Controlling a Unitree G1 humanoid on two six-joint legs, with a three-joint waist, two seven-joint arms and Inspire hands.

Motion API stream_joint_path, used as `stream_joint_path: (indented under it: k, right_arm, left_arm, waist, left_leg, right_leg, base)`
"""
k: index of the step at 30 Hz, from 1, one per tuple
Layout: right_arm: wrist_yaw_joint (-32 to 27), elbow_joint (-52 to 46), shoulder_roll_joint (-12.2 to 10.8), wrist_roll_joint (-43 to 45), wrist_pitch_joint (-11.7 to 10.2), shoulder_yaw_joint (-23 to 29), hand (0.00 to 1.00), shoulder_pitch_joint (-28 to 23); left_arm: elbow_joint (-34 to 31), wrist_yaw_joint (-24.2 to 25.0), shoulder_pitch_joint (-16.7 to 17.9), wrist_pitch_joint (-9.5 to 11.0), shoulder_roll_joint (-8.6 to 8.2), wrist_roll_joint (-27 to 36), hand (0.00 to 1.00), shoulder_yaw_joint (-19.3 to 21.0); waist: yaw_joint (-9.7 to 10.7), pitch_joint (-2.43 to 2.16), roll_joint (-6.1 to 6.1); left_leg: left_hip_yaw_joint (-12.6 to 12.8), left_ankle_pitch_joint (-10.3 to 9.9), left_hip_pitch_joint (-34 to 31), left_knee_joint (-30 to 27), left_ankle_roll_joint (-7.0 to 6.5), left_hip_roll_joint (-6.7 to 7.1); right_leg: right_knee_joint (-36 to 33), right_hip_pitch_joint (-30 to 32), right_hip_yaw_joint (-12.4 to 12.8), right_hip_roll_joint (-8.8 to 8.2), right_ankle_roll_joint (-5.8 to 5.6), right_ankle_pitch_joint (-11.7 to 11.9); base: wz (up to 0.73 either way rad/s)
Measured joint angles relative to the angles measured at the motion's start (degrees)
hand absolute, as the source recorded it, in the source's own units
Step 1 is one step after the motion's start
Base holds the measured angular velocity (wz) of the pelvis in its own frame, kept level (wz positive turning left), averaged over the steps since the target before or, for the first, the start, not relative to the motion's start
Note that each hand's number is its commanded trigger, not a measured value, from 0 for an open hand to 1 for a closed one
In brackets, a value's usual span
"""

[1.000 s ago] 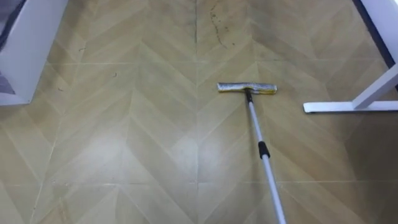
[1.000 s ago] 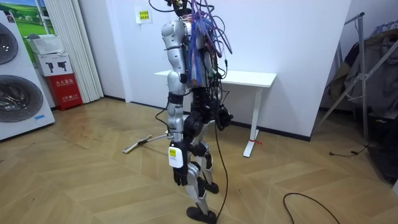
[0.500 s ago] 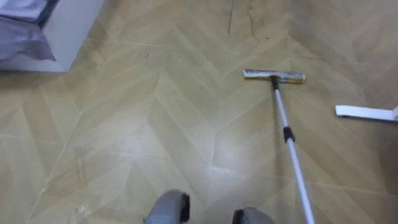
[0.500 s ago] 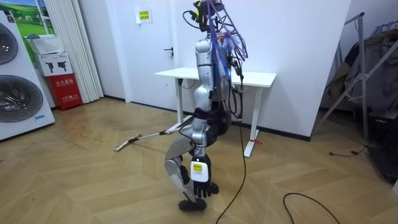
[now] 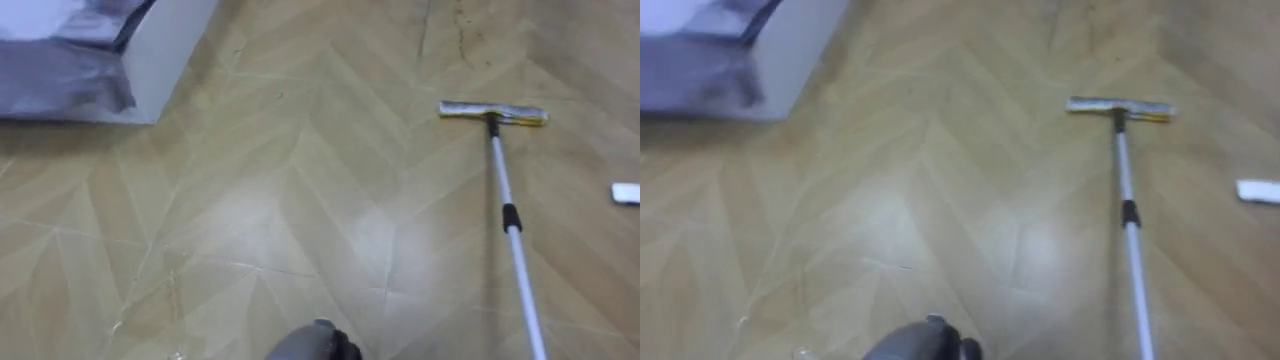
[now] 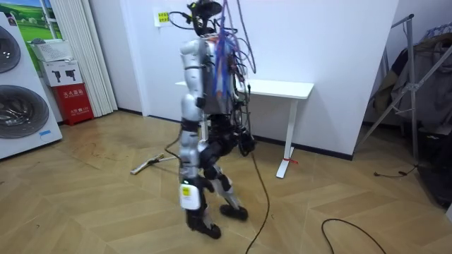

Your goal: Mop floor

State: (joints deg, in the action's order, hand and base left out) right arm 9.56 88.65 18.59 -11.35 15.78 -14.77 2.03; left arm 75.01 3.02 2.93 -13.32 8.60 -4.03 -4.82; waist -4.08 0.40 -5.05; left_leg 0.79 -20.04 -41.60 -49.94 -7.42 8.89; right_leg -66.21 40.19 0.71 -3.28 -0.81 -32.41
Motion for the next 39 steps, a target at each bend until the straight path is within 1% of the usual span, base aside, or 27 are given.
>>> stream_joint_path:
  k: [2, 3, 5, 6, 7, 8, 9, 11, 12, 13, 16, 17, 19, 20, 21, 23, 24, 25, 27, 29, 30, 31, 32, 33, 34, 36, 39]
  right_arm:
    - [-0.9, -0.48, -1.64, 0.21, 0.53, -0.52, 1.0, -2.22]
    - [-1.48, -1.1, -2.7, 0.34, 1.3, -1.67, 1.0, -3.36]
    - [-2.34, -1.77, -4.14, 0.5, 2.07, -2.0, 1.0, -4.22]
    - [-2.62, -1.78, -4.68, 0.91, 2.59, -1.93, 1.0, -3.84]
    - [-2.98, -0.95, -4.86, 1.17, 3.1, -1.16, 1.0, -3.14]
    - [-3.12, -0.42, -4.86, 1.64, 3.2, -0.72, 1.0, -2.45]
    - [-3.43, 0.82, -4.56, 2.27, 3.08, 0.17, 1.0, -0.15]
    - [-3.82, 1.5, -3.04, 2.42, 3.06, 1.22, 1.0, 4.3]
    - [-4.17, 1.63, -1.69, 2.42, 3.0, 1.6, 1.0, 8.21]
    - [-4.61, 0.98, -0.31, 1.81, 2.8, 1.54, 1.0, 11.97]
    - [-4.95, -2.4, 1.7, -0.01, -0.16, 1.49, 1.0, 18.62]
    - [-4.94, -2.93, 2.23, -0.35, -0.95, 1.6, 1.0, 19.24]
    - [-3.85, -3.64, 2.31, -3.04, -1.79, 1.7, 1.0, 18.81]
    - [-3.29, -3.64, 2.34, -3.46, -1.78, 1.71, 1.0, 18.27]
    - [-2.63, -3.64, 2.41, -4.12, -1.72, 1.48, 1.0, 16.86]
    - [-2.12, -3.53, 2.57, -4.33, -1.39, 1.39, 1.0, 13.75]
    - [-2.19, -3.33, 2.6, -4.34, -1.39, 1.41, 1.0, 11.02]
    - [-2.82, -3.27, 2.58, -4.33, -1.38, 1.42, 1.0, 7.98]
    - [-4.55, -3.23, 2.25, -4.32, -0.71, 1.39, 1.0, 4.66]
    - [-6.45, -3.11, 0.37, -4.21, -0.51, 1.38, 1.0, 1.03]
    - [-6.85, -2.99, -0.51, -4.14, -0.49, 1.39, 1.0, 0.18]
    - [-7.14, -2.31, -2.5, -4.11, -0.44, 1.39, 1.0, -1.46]
    - [-7.12, -2.1, -3.29, -3.91, -0.31, 1.38, 1.0, -2.33]
    - [-6.91, -2.2, -4.41, -3.87, 0.13, 1.48, 1.0, -3.8]
    - [-6.83, -1.97, -4.9, -3.87, 0.67, 1.79, 1.0, -4.54]
    - [-6.84, -1.93, -5.28, -3.83, 1.34, 2.24, 1.0, -2.89]
    - [-6.93, -1.18, -3.62, -3.79, 1.94, 2.23, 1.0, 1.96]
  left_arm:
    - [-0.3, -1.37, -0.2, 0.04, 0.09, 0.02, 0.0, 0.24]
    - [-0.42, -2.49, -0.27, 0.07, 0.04, 0.06, 0.0, 0.14]
    - [-0.66, -3.84, -0.34, -0.03, -0.25, 0.1, 0.0, 0.19]
    - [-0.66, -4.16, -0.55, -0.11, -0.59, 0.14, 0.0, 0.2]
    - [-0.8, -4.17, -0.88, -0.08, -0.91, 1.25, 0.0, 0.18]
    - [-0.8, -4.14, -0.95, -0.08, -0.9, 1.91, 0.0, 0.13]
    - [-0.8, -4.14, -1.22, -0.11, -0.89, 2.57, 0.0, 0.1]
    - [-0.81, -4.27, -2.07, -0.11, -0.73, 3.55, 0.0, -0.97]
    - [-0.91, -4.4, -2.55, -0.1, -0.36, 3.67, 0.0, -1.08]
    - [-1.27, -4.68, -2.62, -0.07, 0.31, 3.94, 0.0, -1.08]
    - [-2.16, -4.78, -2.6, -0.35, 2.32, 3.59, 0.0, -0.86]
    - [-2.17, -4.77, -2.41, -0.48, 2.51, 3.41, 0.0, -0.88]
    - [-2.25, -3.96, -2.31, -0.49, 2.9, 3.28, 0.0, -0.87]
    - [-2.29, -3.56, -2.39, -0.48, 2.88, 3.28, 0.0, -0.95]
    - [-2.38, -2.91, -2.89, -0.47, 2.75, 3.35, 0.0, -1.01]
    - [-2.56, -2.35, -2.91, -0.46, 2.44, 3.06, 0.0, -0.75]
    - [-3.61, -2.45, -2.81, -0.43, 2.15, 1.6, 0.0, -0.28]
    - [-4.11, -2.96, -3.08, -0.41, 1.88, 0.78, 0.0, 0.4]
    - [-4.26, -4.88, -4.07, 0.15, 1.2, 0.31, 0.0, 0.76]
    - [-3.98, -7.14, -4.32, 0.15, 0.16, -0.51, 0.0, 0.53]
    - [-3.77, -7.51, -4.26, 0.14, 0.1, -0.51, 0.0, 0.45]
    - [-3.12, -7.95, -3.99, 0.05, 0.08, -0.5, 0.0, 0.11]
    - [-2.99, -8.05, -3.55, -0.21, -0.04, -0.37, 0.0, 0.1]
    - [-3.0, -7.9, -2.6, -0.3, -0.44, -0.51, 0.0, 0.21]
    - [-2.78, -7.74, -2.36, -0.37, -1.07, -0.38, 0.0, 0.2]
    - [-2.68, -7.59, -2.37, -0.37, -1.13, 0.78, 0.0, 0.12]
    - [-3.1, -7.15, -2.28, -0.43, -1.06, 2.39, 0.0, 0.1]
  waist:
    - [1.64, -0.12, -0.29]
    - [2.13, -0.26, -0.5]
    - [2.41, 0.1, 0.54]
    - [2.85, 0.35, 0.87]
    - [2.78, 0.56, 1.02]
    - [2.67, 0.57, 1.11]
    - [2.58, 0.75, 1.45]
    - [2.19, 0.83, 1.71]
    - [1.09, 1.33, 2.47]
    - [-0.69, 1.47, 3.35]
    - [-2.98, 1.86, 5.43]
    - [-2.96, 1.81, 5.59]
    - [-2.91, 1.56, 6.22]
    - [-2.9, 1.46, 6.36]
    - [-3.09, 1.25, 6.62]
    - [-3.47, 1.11, 6.61]
    - [-3.53, 1.0, 6.03]
    - [-3.11, 0.72, 4.84]
    - [-2.62, 0.54, 2.48]
    - [-1.34, 0.43, 0.11]
    - [-1.15, 0.38, 0.12]
    - [-0.99, 0.52, 0.38]
    - [-0.79, 0.77, 0.8]
    - [-0.72, 0.16, 0.4]
    - [-0.79, -0.11, -0.15]
    - [-0.68, 0.09, 0.3]
    - [-0.91, 0.53, 1.18]
  left_leg:
    - [-2.71, 0.77, 1.23, 2.31, 0.32, 0.75]
    - [-4.75, 0.12, 1.42, 2.26, 0.75, 0.99]
    - [-8.22, -1.11, 2.3, 1.83, 1.58, 2.35]
    - [-9.94, -2.63, 2.22, 0.37, 2.38, 3.2]
    - [-9.8, -4.41, 2.13, -1.98, 3.04, 2.73]
    - [-9.14, -5.13, 2.03, -3.33, 3.35, 2.41]
    - [-8.24, -6.02, 1.37, -6.42, 4.74, 2.04]
    - [-6.44, -5.8, -0.29, -10.78, 5.3, 1.49]
    - [-3.45, -4.64, -1.75, -14.0, 7.24, -0.07]
    - [-0.99, -3.73, -3.69, -15.97, 7.89, -2.16]
    - [-0.86, -2.34, -9.96, -8.07, 7.71, -4.81]
    - [-0.82, -1.17, -10.56, -5.09, 7.92, -4.99]
    - [-0.52, 7.38, -10.17, 3.1, 6.99, -4.18]
    - [-0.1, 8.74, -9.31, 4.04, 6.44, -3.98]
    - [1.73, 8.98, -7.77, 4.39, 4.3, -4.17]
    - [3.64, 6.83, -6.07, 2.81, 2.24, -3.83]
    - [3.53, 4.36, -4.6, 1.58, 1.82, -3.35]
    - [2.47, 2.21, -3.29, 0.98, 1.52, -3.06]
    - [0.2, 0.49, -1.98, 0.94, 1.79, -3.08]
    - [-2.76, -0.43, 0.34, 1.91, 2.69, -3.01]
    - [-2.98, -0.64, 0.89, 1.94, 3.02, -3.0]
    - [-3.37, -2.34, 2.13, 0.98, 3.91, -3.06]
    - [-3.38, -3.83, 2.28, -0.35, 4.66, -3.25]
    - [-2.84, -5.92, 2.37, -3.46, 5.83, -3.77]
    - [-2.6, -7.03, 2.52, -5.43, 6.88, -5.16]
    - [-2.55, -7.9, 3.22, -5.93, 8.22, -6.26]
    - [-2.66, -8.02, 3.34, -8.66, 8.58, -7.44]
  right_leg:
    - [6.56, 2.5, 0.36, 2.29, -0.06, 1.77]
    - [10.13, 4.13, 0.54, 3.74, 0.94, 4.07]
    - [15.17, 4.88, 0.25, 4.37, 2.74, 7.57]
    - [15.43, 4.11, -1.32, 3.44, 3.54, 9.51]
    - [14.38, 3.12, -5.34, 0.84, 3.76, 9.78]
    - [13.25, 2.73, -7.33, -0.59, 4.31, 9.31]
    - [11.04, 2.0, -9.72, -2.28, 5.47, 7.15]
    - [8.74, 1.34, -11.54, -3.46, 5.75, 4.04]
    - [7.63, 0.86, -11.66, -3.74, 5.77, 2.47]
    - [7.14, 0.56, -11.67, -3.58, 6.29, 1.51]
    - [7.46, -1.6, -12.07, -3.61, 6.13, -0.41]
    - [7.79, -2.8, -12.05, -3.55, 6.12, -0.98]
    - [9.94, -9.2, -10.48, -3.23, 4.73, -3.82]
    - [10.84, -10.62, -9.44, -2.99, 4.35, -4.34]
    - [11.67, -12.19, -6.99, -2.65, 3.72, -4.67]
    - [6.96, -12.1, -4.14, -3.05, -0.1, -2.14]
    - [2.09, -11.13, -3.74, -3.01, -1.08, 1.7]
    - [-1.48, -9.24, -2.8, -2.22, -0.47, 4.48]
    - [-3.9, -2.01, -1.43, -0.44, -0.1, 4.18]
    - [5.29, 6.43, -1.44, -0.51, 0.46, 5.51]
    - [9.27, 7.71, -1.0, -0.73, 0.58, 6.92]
    - [16.43, 9.33, -0.08, -0.88, 0.23, 11.73]
    - [16.55, 9.62, -0.26, -1.04, 0.15, 13.57]
    - [14.97, 9.02, -2.28, -1.56, 1.72, 15.37]
    - [13.92, 8.42, -3.72, -1.08, 3.7, 14.67]
    - [12.79, 7.85, -4.63, -0.64, 4.78, 13.14]
    - [11.22, 6.42, -6.2, -0.45, 6.1, 10.29]
  base:
    - [-0.52]
    - [-0.51]
    - [-0.36]
    - [0.12]
    - [0.28]
    - [0.47]
    - [0.62]
    - [0.67]
    - [0.36]
    - [0.21]
    - [0.19]
    - [0.61]
    - [0.84]
    - [0.78]
    - [0.6]
    - [0.32]
    - [0.05]
    - [0.0]
    - [-0.18]
    - [-0.33]
    - [-0.38]
    - [-0.31]
    - [-0.26]
    - [-0.14]
    - [-0.1]
    - [0.08]
    - [0.21]
